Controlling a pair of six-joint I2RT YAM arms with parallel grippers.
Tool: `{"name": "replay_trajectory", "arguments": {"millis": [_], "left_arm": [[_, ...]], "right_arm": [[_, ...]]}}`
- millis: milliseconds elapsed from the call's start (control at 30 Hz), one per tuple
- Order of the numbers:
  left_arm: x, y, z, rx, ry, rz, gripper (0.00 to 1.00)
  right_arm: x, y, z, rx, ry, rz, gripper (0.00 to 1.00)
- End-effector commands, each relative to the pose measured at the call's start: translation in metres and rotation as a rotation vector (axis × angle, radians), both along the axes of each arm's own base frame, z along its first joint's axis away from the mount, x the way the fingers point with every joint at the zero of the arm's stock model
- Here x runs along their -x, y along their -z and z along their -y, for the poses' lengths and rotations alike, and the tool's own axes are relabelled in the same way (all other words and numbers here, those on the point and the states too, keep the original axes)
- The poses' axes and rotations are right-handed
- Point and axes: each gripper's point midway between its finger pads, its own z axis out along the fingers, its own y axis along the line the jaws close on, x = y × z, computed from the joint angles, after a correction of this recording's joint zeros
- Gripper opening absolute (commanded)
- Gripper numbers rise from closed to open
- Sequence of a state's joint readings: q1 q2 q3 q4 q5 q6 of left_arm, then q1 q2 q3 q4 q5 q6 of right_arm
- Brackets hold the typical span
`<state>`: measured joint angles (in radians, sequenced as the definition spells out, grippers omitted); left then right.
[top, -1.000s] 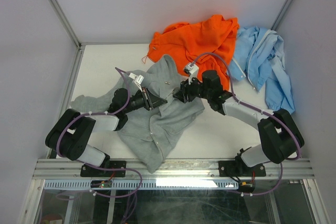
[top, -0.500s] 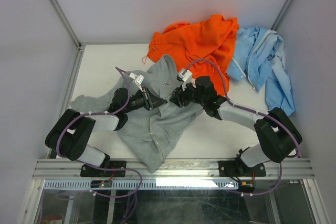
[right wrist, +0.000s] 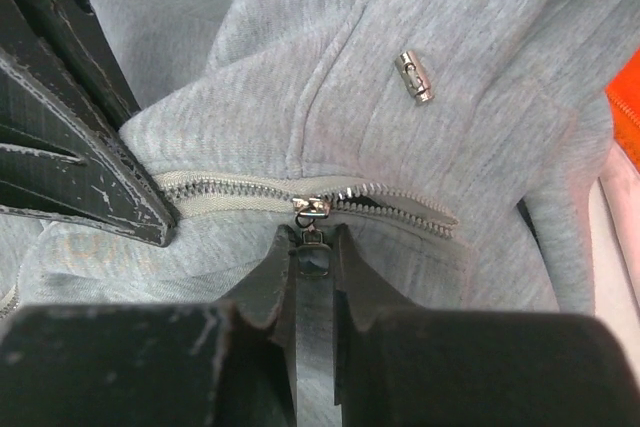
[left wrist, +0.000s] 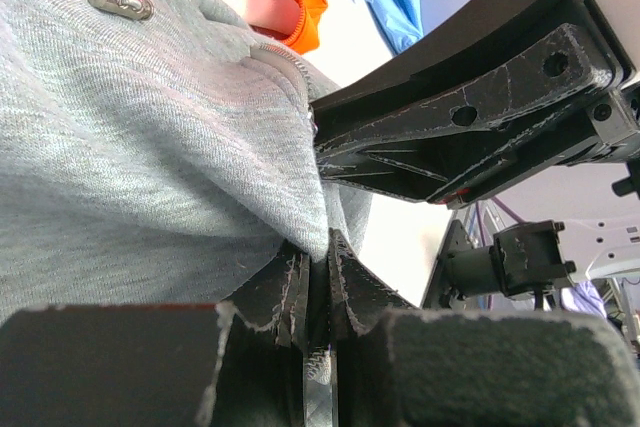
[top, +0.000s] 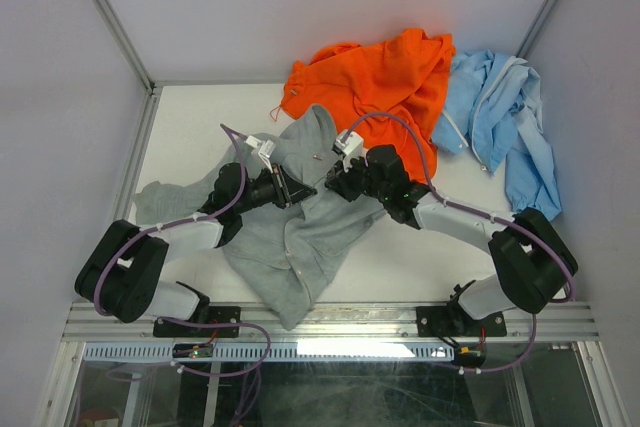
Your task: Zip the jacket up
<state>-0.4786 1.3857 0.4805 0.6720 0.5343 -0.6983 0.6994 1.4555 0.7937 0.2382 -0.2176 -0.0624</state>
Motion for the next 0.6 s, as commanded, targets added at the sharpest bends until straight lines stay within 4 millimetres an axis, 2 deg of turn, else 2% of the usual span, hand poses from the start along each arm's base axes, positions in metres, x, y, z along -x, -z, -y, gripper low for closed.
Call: {"name": "replay_trajectory", "arguments": {"millis": [0, 133, 300, 433, 567], "left_arm": [[-0.007, -0.029, 0.001, -0.01, -0.014, 0.102, 0.0], [-0.017, -0.014, -0.007, -0.078, -0.08, 0.057, 0.0], [-0.015, -0.009, -0.01, -0.094, -0.094, 0.041, 0.0], [-0.014, 0.004, -0.015, -0.126, -0.119, 0.002, 0.0], [-0.013, 0.015, -0.02, -0.152, -0.137, -0.033, 0.0]], "right_arm": [[-0.015, -0.034, 0.007, -0.015, 0.051, 0.065, 0.03], [-0.014, -0.04, 0.015, -0.046, 0.061, 0.034, 0.0], [-0.031, -0.049, 0.039, -0.117, 0.171, -0.056, 0.0], [-0.043, -0.055, 0.052, -0.147, 0.232, -0.11, 0.0], [-0.058, -0.043, 0.071, -0.103, 0.339, -0.178, 0.0]]}}
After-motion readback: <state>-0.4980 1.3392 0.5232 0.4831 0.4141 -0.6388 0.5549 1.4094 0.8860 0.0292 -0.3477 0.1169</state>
